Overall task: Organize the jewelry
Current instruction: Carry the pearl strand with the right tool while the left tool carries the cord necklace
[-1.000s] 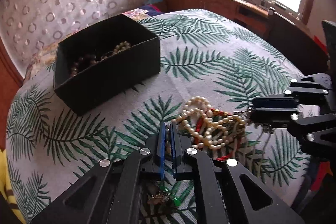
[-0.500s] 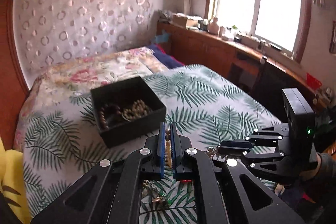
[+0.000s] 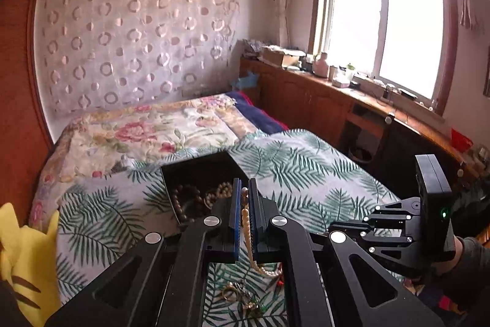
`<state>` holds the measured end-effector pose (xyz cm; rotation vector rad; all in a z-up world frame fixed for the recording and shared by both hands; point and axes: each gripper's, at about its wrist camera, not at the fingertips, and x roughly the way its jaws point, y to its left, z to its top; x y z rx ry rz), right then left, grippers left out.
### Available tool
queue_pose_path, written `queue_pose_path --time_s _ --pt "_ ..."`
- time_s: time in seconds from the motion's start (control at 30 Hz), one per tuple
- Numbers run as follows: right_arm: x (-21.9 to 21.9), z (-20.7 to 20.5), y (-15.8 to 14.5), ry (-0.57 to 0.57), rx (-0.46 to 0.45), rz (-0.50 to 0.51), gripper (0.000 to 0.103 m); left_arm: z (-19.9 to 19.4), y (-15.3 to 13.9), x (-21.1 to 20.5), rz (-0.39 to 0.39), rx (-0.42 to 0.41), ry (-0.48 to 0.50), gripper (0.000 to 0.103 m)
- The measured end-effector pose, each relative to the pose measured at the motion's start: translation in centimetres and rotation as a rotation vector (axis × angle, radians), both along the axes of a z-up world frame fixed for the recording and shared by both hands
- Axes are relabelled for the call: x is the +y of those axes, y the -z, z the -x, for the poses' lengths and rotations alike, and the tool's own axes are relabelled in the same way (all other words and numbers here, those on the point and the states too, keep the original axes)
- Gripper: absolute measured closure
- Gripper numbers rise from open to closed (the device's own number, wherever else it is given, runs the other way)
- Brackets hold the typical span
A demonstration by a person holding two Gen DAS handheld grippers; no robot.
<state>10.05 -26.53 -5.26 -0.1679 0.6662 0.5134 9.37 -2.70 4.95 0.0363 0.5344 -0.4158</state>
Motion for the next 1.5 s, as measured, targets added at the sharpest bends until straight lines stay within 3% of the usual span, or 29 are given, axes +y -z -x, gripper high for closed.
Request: queue_pose_path --time_s 0.47,1.13,1.5 --pt "1.2 -1.8 -4.2 -0.020 -0.101 0.037 0.100 -1.8 -3.4 0.7 -0.005 -0.055 -0.052 0.099" --pt "4.1 -7.7 -9.8 -0.029 -0.165 -0.015 0.100 -5.2 -7.7 0.4 -0.041 -0.105 -0.108 0.099" --pt "4.9 -10.4 -10.4 -0.023 -0.164 -0.033 0.100 -6.9 -10.1 0.1 -0.043 -0.130 -0.118 0.099"
